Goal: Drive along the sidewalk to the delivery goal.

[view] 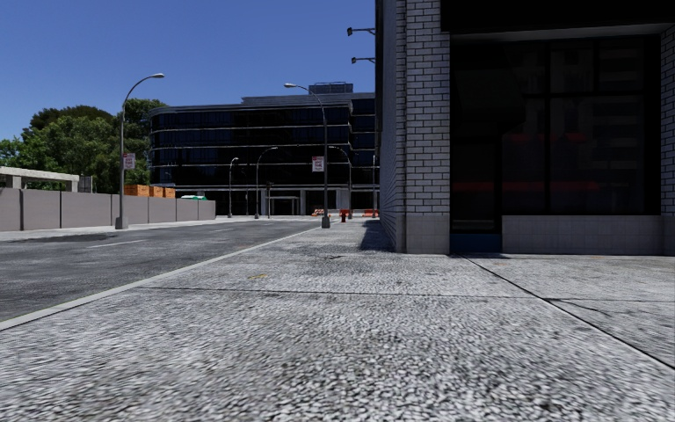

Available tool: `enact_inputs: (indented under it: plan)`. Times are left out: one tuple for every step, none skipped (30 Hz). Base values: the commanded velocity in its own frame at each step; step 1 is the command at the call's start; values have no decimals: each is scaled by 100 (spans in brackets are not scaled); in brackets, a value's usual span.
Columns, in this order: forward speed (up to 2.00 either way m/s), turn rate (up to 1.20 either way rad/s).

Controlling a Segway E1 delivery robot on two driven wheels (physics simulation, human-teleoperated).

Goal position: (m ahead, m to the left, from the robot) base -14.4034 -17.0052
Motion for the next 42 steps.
enact_inputs:
  plan:
    - [0,0]
    - [0,0]
    - [0,0]
    - [0,0]
    - [0,0]
    - [0,0]
    - [0,0]
    - [0,0]
    - [0,0]
    - [0,0]
    - [0,0]
    - [0,0]
    - [0,0]
    - [0,0]
    - [0,0]
    - [0,0]
    - [0,0]
    - [0,0]
    - [0,0]
    - [0,0]
    - [0,0]
    - [0,0]
    - [0,0]
    - [0,0]
    - [0,0]
    - [0,0]
    - [0,0]
    - [0,0]
    - [0,0]
    - [0,0]
    - [67,0]
    - [65,0]
    - [65,0]
    - [65,0]
    - [64,0]
    - [64,0]
    - [63,0]
    - [63,0]
    - [63,0]
    - [63,0]
    - [63,0]
    - [63,0]
